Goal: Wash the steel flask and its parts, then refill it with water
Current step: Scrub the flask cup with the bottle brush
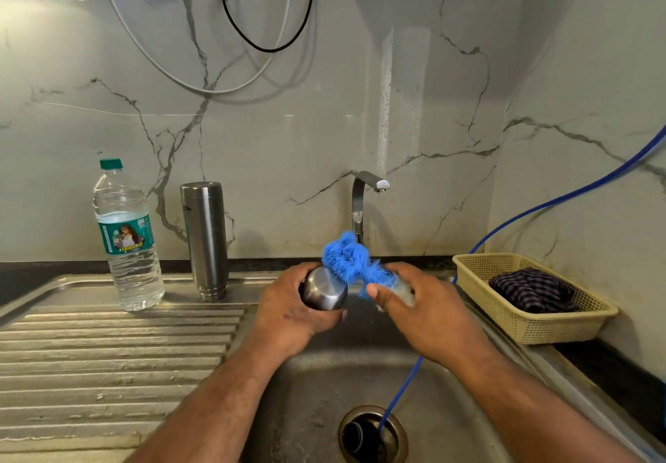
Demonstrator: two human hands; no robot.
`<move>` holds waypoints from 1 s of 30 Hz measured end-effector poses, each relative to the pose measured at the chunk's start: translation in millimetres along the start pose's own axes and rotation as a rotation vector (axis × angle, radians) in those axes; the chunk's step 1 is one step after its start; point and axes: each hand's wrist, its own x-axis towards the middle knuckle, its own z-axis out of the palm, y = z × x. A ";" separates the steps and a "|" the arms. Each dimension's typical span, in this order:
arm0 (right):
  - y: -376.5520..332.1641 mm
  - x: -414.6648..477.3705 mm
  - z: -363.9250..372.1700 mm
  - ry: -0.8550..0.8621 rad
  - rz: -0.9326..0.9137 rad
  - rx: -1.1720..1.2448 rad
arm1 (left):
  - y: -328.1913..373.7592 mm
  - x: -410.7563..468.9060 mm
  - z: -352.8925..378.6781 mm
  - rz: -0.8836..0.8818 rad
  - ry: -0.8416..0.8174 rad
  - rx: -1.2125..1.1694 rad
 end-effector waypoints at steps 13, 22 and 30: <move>2.5 1.3 3.6 0.034 0.041 -0.036 | 4.1 -2.0 2.0 0.039 -0.003 0.054; 6.7 -1.4 3.2 0.058 0.095 0.038 | 4.1 0.4 1.3 -0.019 0.057 -0.056; -2.5 -4.2 5.2 -0.116 -0.013 0.100 | -2.8 3.3 1.5 -0.079 0.050 -0.035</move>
